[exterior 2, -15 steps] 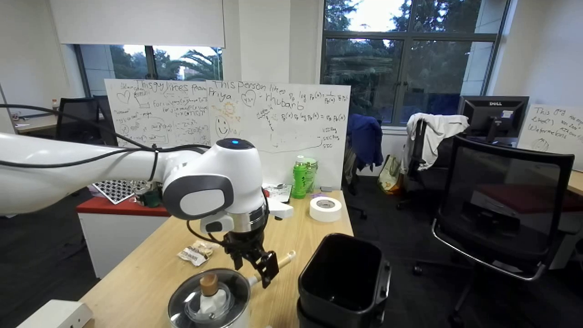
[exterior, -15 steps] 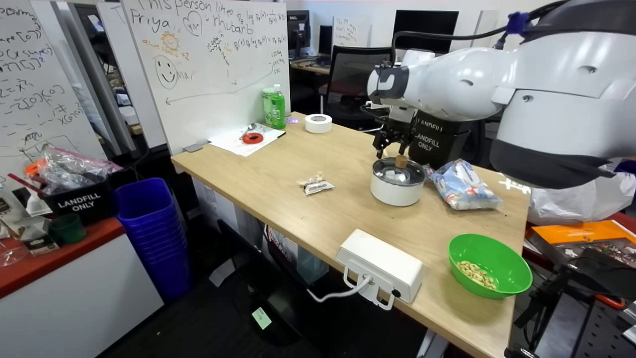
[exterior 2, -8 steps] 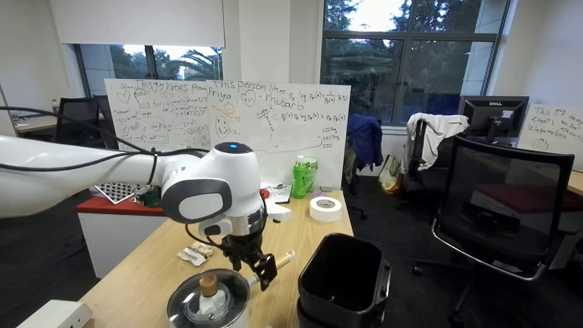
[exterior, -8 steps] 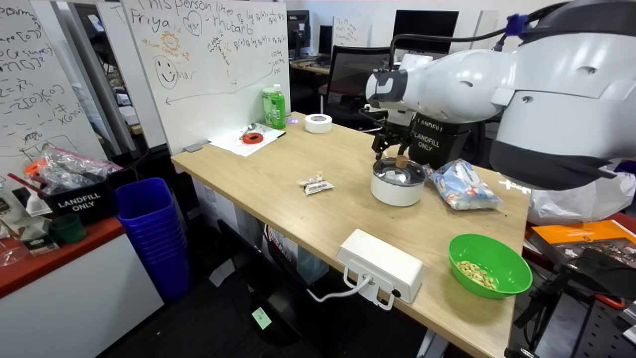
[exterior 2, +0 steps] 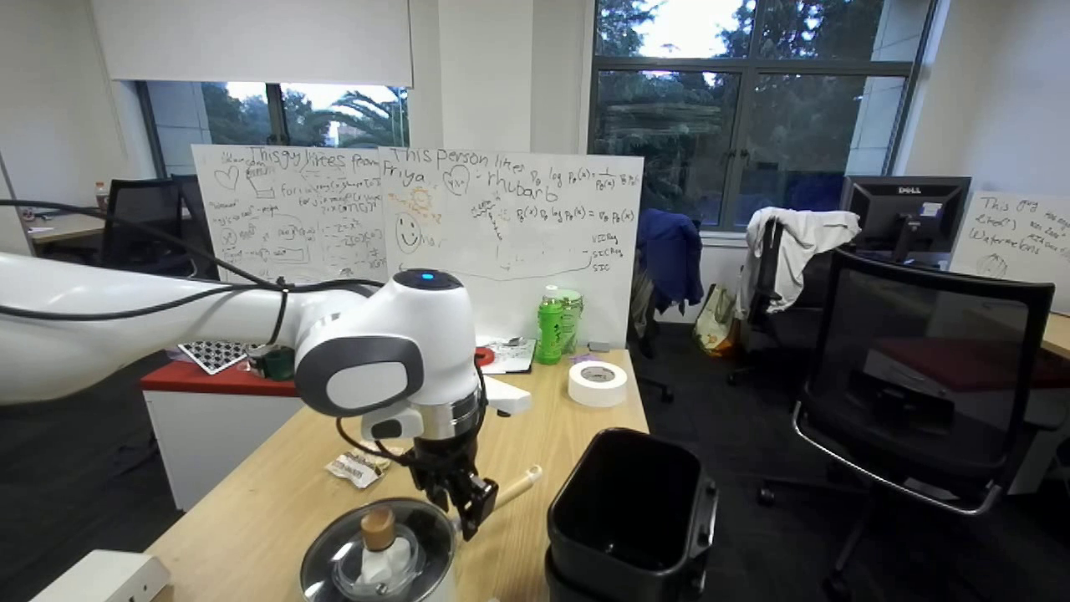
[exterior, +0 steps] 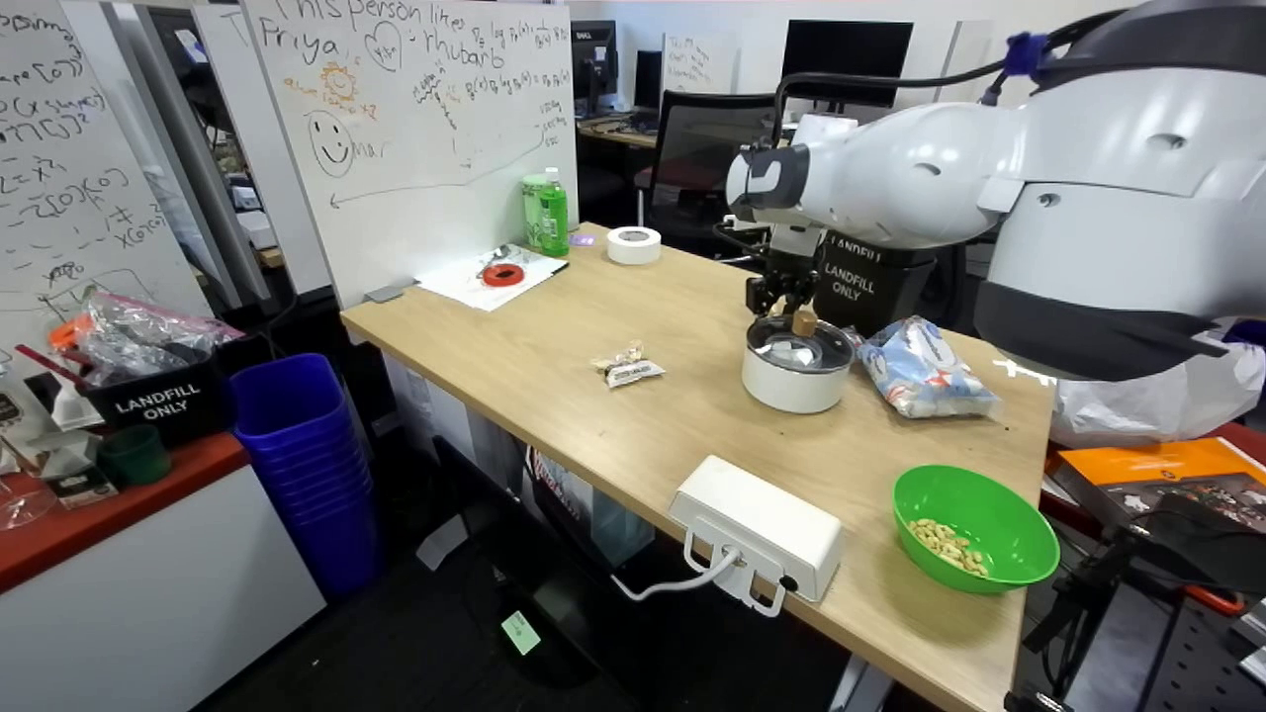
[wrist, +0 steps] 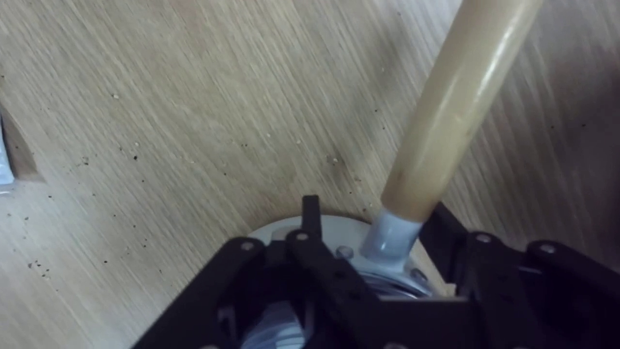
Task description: Move the pot forward
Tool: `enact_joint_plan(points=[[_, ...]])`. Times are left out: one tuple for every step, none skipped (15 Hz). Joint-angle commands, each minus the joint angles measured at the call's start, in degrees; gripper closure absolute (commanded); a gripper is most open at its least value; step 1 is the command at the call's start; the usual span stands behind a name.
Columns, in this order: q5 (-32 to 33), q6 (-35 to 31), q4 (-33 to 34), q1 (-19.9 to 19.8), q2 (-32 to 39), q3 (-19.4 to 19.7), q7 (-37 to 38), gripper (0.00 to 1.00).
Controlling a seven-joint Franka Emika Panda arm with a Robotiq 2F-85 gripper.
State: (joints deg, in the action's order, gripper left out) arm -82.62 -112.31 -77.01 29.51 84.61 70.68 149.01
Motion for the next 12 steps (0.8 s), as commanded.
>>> enact_joint_plan(points=[[1.56, 0.63, 1.12, -1.05, 0.0, -0.56, 0.0, 0.73], [1.63, 0.67, 1.16, -1.07, -0.01, -0.57, 0.05, 0.81], [1.85, 0.76, 1.23, -1.06, -0.01, -0.55, 0.08, 0.86], [2.06, 0.87, 1.28, -1.07, -0.01, -0.59, 0.07, 0.95], [2.12, 1.18, 1.4, -1.03, -0.05, -0.55, 0.25, 0.98], [2.65, 1.19, 1.54, -1.09, -0.04, -0.51, -0.03, 0.94], [2.64, 1.34, 1.47, -0.99, -0.05, -0.41, -0.03, 0.94], [2.72, 1.43, 1.53, -0.97, -0.05, -0.36, -0.02, 0.94], [2.78, 1.5, 1.58, -0.95, -0.04, -0.31, -0.02, 0.94], [2.8, 1.54, 1.6, -0.91, -0.04, -0.26, -0.02, 0.94], [2.79, 1.72, 1.63, -0.79, -0.04, -0.13, -0.02, 0.94], [2.85, 1.83, 1.77, -0.71, -0.04, -0.05, -0.03, 0.94]])
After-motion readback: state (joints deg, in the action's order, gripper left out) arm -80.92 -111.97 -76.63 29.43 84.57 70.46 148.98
